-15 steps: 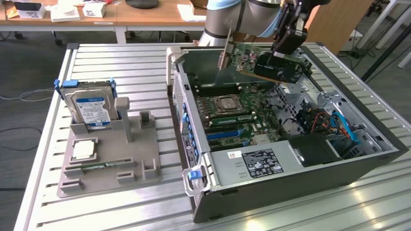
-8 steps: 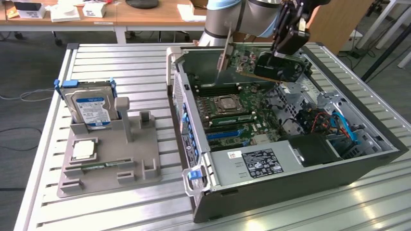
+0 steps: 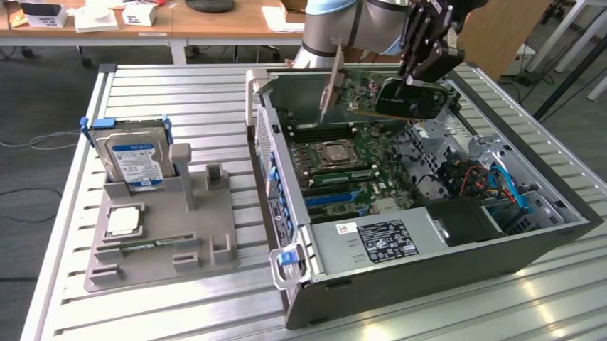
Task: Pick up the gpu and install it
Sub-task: 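Insert the gpu into the slot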
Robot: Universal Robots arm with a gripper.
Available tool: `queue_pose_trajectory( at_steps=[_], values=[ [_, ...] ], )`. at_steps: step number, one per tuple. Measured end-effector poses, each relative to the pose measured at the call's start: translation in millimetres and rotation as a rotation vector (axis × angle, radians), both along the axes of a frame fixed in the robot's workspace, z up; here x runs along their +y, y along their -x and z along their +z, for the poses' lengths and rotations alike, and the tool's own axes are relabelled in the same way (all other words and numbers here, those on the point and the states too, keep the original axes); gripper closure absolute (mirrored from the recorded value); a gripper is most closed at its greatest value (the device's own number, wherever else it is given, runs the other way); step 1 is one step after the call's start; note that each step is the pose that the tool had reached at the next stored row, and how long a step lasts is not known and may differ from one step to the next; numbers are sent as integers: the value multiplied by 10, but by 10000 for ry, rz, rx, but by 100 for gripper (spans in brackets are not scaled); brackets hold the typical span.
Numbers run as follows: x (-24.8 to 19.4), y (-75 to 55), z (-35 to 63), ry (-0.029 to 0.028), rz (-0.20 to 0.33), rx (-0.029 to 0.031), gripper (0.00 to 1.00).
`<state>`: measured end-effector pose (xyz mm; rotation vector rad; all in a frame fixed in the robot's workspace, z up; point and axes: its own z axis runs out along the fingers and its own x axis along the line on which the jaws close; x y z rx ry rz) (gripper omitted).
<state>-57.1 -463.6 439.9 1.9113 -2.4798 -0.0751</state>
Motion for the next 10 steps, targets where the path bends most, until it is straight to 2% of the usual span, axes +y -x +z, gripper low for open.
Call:
queue_pose_trajectory(
  at_steps=[2,10],
  values=[
    [1,0,-4,-1,891,-1,73],
    [1,0,-12,-1,1901,0,73]
  ],
)
